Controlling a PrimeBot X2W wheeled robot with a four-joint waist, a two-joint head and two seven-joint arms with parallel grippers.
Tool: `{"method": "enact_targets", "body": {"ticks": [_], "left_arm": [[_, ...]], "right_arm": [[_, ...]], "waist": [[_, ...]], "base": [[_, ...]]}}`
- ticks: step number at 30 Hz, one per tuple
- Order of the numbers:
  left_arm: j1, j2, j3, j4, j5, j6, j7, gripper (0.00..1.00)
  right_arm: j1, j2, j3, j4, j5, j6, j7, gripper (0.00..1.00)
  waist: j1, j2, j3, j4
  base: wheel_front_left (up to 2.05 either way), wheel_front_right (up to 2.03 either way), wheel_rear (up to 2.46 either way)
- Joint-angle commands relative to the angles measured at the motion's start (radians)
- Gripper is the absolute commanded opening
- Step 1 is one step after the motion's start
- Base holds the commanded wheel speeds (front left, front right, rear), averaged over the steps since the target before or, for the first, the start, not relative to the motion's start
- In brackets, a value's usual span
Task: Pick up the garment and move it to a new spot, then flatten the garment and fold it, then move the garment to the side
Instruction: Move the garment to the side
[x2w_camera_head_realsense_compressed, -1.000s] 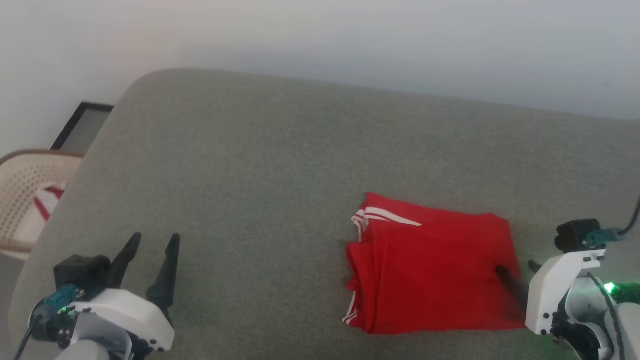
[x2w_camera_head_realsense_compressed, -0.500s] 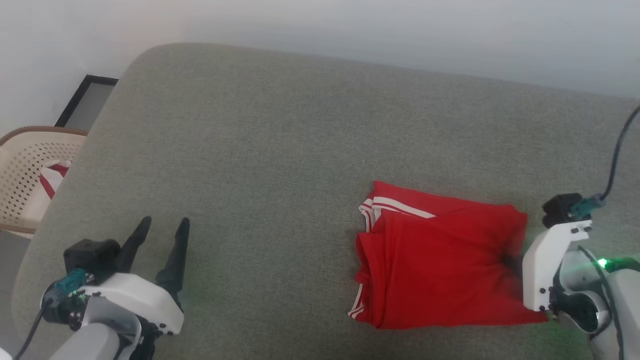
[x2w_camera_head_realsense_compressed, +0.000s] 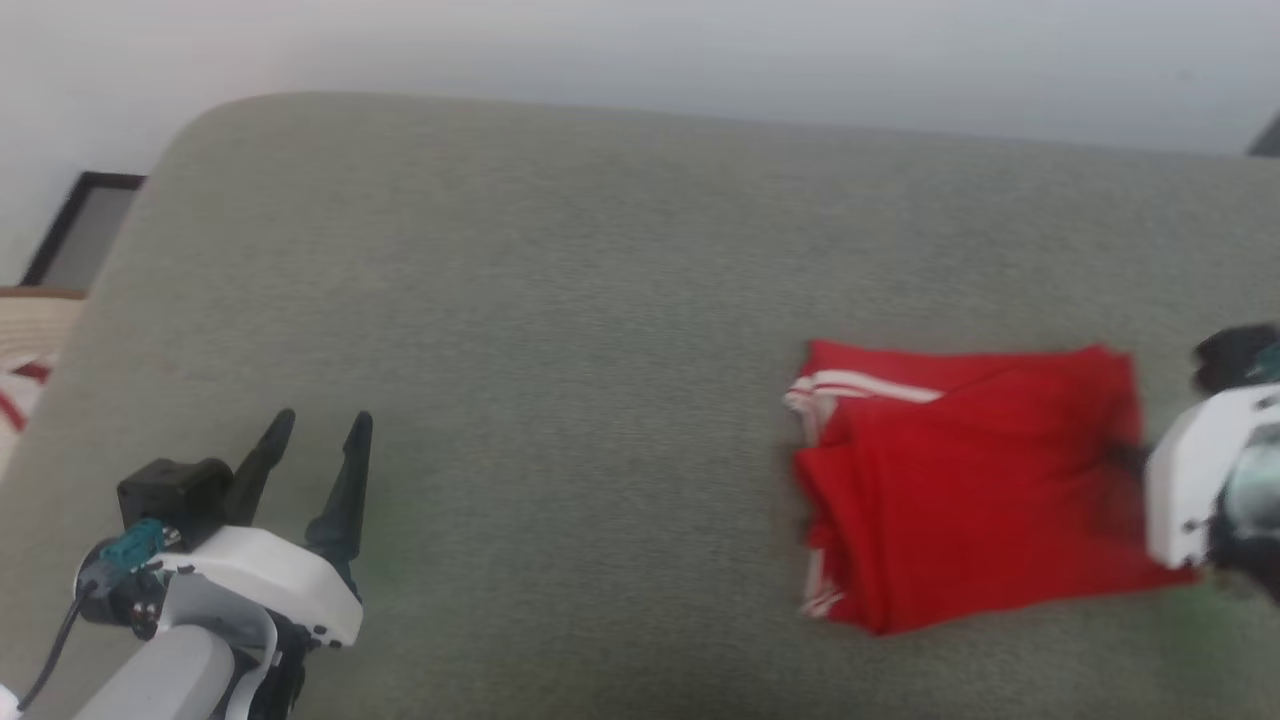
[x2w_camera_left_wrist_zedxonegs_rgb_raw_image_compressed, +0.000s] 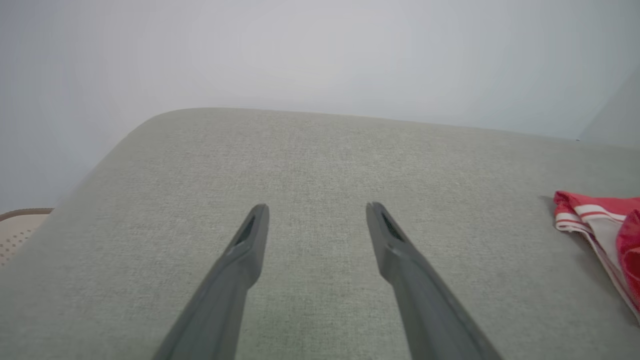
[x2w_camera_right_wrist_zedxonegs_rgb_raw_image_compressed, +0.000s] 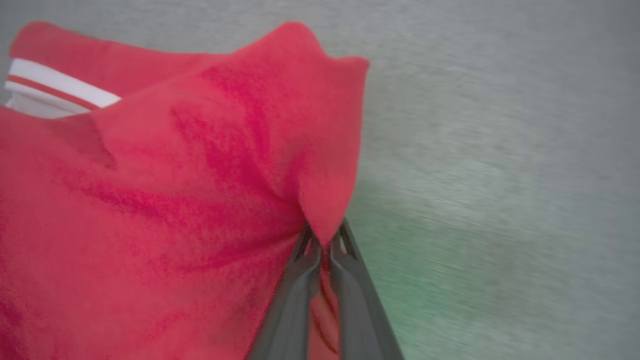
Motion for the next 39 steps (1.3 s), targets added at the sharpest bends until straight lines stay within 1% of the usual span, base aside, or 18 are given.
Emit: {"method": "enact_targets", "body": {"ticks": [1,8,12,16,20,21,29,36,39], "left_arm": [[-0.014,0.003,0.004,0.000,0.014,-0.003,-0.005,1.00],[-0.051,0.002,-0.007,-0.006,0.030,0.000,0.004,1.00],[-0.082,0.003,-0.015,-0.010,0.043,-0.005,0.014,1.00],[-0.112,0.004,-0.023,-0.007,0.054,-0.012,0.024,1.00],[-0.142,0.004,-0.033,-0.008,0.069,-0.017,0.032,1.00],[-0.142,0.004,-0.033,-0.008,0.069,-0.017,0.032,1.00],[-0.209,0.006,-0.053,-0.014,0.088,-0.027,0.060,1.00],[-0.278,0.000,-0.078,-0.016,0.119,-0.039,0.092,1.00],[-0.304,-0.001,-0.083,-0.015,0.128,-0.042,0.103,1.00]], "right_arm": [[-0.021,-0.016,-0.008,-0.006,0.005,-0.002,-0.011,0.00],[-0.096,-0.117,-0.040,0.038,-0.011,-0.002,-0.054,0.00],[-0.150,-0.174,-0.034,0.081,-0.031,-0.002,-0.101,0.00],[-0.213,-0.224,-0.025,0.150,-0.054,-0.002,-0.156,0.00],[-0.277,-0.258,-0.014,0.229,-0.090,-0.002,-0.215,0.00],[-0.277,-0.258,-0.014,0.229,-0.090,-0.002,-0.215,0.00],[-0.397,-0.284,0.009,0.400,-0.151,-0.002,-0.330,0.00],[-0.496,-0.256,0.026,0.550,-0.246,-0.002,-0.421,0.00],[-0.530,-0.234,0.027,0.604,-0.290,-0.002,-0.470,0.00]], "waist": [[0.0000,0.0000,0.014,-0.033],[0.0000,0.0000,0.050,-0.122],[0.0000,0.0000,0.076,-0.168],[0.0000,0.0000,0.101,-0.205],[0.0000,0.0000,0.127,-0.238],[0.0000,0.0000,0.127,-0.238],[0.0000,0.0000,0.190,-0.293],[0.0000,0.0000,0.246,-0.319],[0.0000,0.0000,0.268,-0.326]], "base": [[0.00,0.00,0.00],[0.00,0.00,0.00],[0.00,0.00,0.00],[0.00,0.00,0.00],[0.00,0.00,0.00],[0.00,0.00,0.00],[0.00,0.00,0.00],[0.00,0.00,0.00],[0.00,0.00,0.00]]}}
